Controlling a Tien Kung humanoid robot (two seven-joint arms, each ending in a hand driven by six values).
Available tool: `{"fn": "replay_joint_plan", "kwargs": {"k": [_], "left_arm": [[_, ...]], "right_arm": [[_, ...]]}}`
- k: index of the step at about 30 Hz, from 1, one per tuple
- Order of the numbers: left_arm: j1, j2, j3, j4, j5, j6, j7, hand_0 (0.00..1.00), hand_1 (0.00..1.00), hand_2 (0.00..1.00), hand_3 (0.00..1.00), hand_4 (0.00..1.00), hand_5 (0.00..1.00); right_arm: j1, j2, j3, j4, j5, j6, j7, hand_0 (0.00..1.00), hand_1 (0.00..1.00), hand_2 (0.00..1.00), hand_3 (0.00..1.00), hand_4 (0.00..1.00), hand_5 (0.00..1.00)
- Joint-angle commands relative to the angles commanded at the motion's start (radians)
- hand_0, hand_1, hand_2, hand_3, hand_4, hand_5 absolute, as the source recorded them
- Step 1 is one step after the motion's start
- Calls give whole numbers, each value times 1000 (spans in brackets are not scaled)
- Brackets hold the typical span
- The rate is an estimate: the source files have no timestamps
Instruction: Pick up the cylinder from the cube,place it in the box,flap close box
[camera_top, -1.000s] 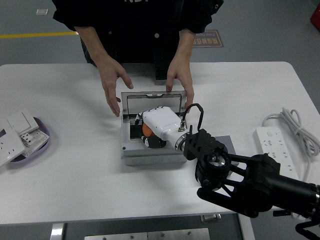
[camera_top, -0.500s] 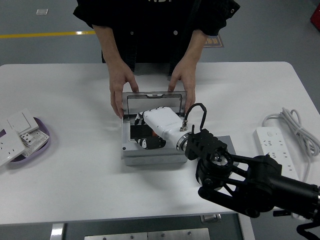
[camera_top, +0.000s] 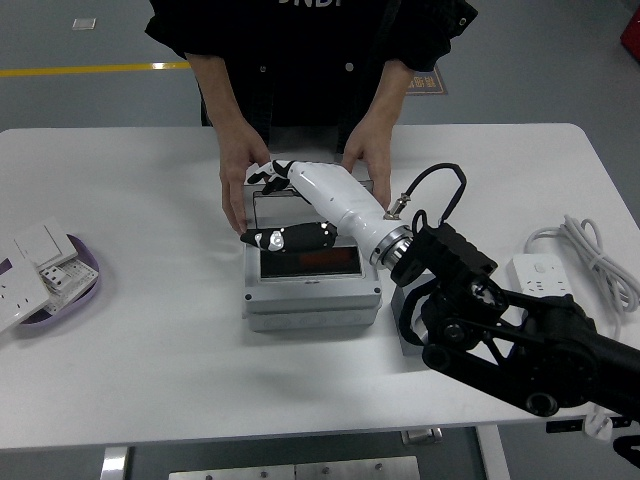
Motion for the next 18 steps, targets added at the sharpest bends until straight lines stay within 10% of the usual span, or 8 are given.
{"fn": "replay_joint_plan", "kwargs": {"k": [12,18], "left_arm": [[-8,6,10,0,-4,0,0,594,627,615,635,691,216],[-6,4,11,0,-6,0,1,594,627,615,636,688,214]], "right_arm": [[128,-19,-85,-259,142,-8,45,709,627,633,689,909,493],[88,-56,-107,-198,127,-11,36,701,627,628,685,904,503]]}}
